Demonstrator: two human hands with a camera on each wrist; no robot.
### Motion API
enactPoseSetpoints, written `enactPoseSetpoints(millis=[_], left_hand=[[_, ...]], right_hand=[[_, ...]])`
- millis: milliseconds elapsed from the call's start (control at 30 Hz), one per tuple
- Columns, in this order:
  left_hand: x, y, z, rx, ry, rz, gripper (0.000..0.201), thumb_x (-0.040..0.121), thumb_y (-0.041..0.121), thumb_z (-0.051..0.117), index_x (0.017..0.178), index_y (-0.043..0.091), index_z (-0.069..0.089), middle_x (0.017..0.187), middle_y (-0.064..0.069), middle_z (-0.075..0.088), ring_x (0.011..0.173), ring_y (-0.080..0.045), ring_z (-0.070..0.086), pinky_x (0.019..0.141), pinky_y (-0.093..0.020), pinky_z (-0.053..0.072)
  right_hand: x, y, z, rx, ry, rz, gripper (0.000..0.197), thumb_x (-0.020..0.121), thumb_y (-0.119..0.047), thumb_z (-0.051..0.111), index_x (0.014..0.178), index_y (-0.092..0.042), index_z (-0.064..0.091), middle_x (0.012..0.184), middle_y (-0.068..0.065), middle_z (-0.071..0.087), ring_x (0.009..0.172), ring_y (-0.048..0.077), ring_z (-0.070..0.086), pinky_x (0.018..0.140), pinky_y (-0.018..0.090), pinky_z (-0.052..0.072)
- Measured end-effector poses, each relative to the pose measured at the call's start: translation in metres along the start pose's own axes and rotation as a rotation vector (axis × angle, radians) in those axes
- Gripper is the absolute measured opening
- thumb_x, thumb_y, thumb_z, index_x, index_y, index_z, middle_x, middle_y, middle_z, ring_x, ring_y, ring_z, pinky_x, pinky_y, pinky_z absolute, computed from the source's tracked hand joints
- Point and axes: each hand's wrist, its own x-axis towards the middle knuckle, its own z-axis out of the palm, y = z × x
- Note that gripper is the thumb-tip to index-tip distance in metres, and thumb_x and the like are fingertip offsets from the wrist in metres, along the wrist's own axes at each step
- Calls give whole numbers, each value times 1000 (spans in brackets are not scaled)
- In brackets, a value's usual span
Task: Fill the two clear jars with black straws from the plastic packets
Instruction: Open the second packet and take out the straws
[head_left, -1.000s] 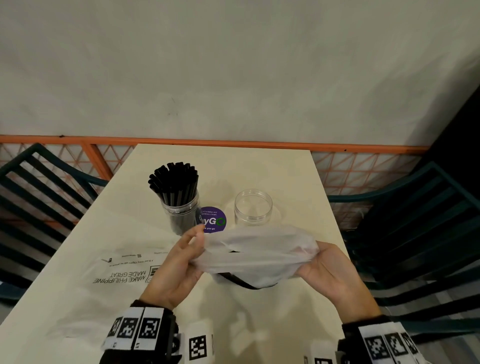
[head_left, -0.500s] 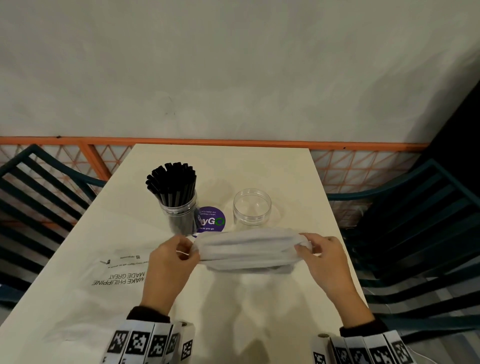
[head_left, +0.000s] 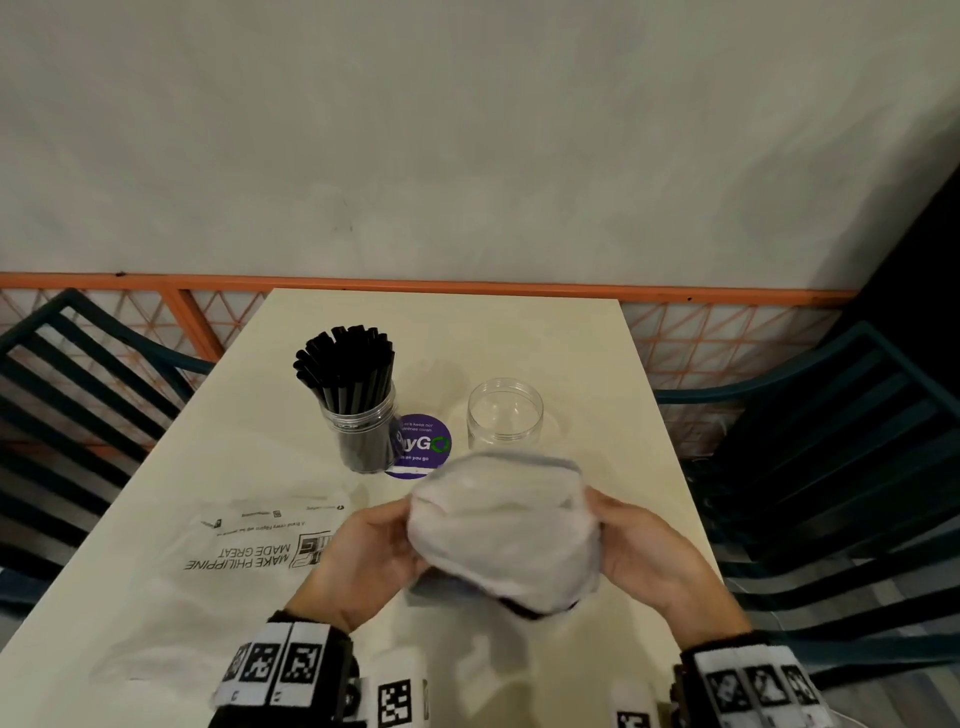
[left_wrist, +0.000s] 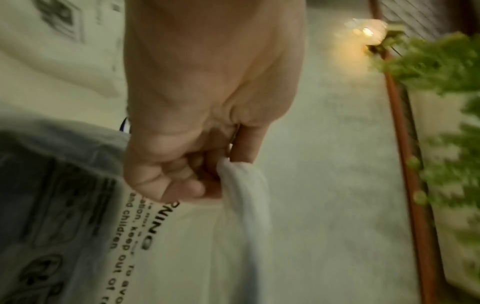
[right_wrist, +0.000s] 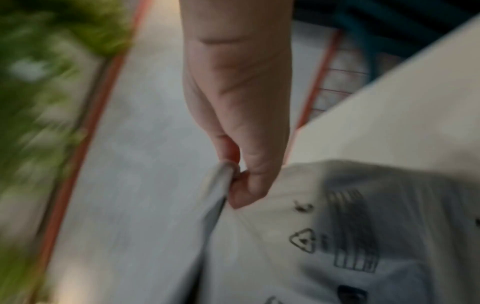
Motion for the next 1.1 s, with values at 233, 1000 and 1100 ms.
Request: enactPoseSetpoints(millis=[233,1000,1100], left_hand=[[-5,-6,-3,-70,-87,25,47,34,23,87,74,11,65,81,-6,70,70,-17,63,64,-31,48],[5,-12,-12,1040,498,525,15,70,13,75,64,18,63,66,-2,68,66,-23,63,66,-31,51],[9,-18,-8,934,322,404,23,82,9,62,59,5,62,61,-8,63,59,-22,54,59,-29,47]], right_hand=[[-7,-11,-19,215,-65,49,72,35,-2,91,102,11,66,102,26,69,90,32,69,64,37,61],[-7,-2,-4,-576,217,-232,14,87,-3,59,80,-11,68,84,9,71,75,19,66,58,17,54],[-5,6,4,-499,159,-133,14,90,-4,54,83,-9,66,78,9,70,68,17,66,57,21,54]])
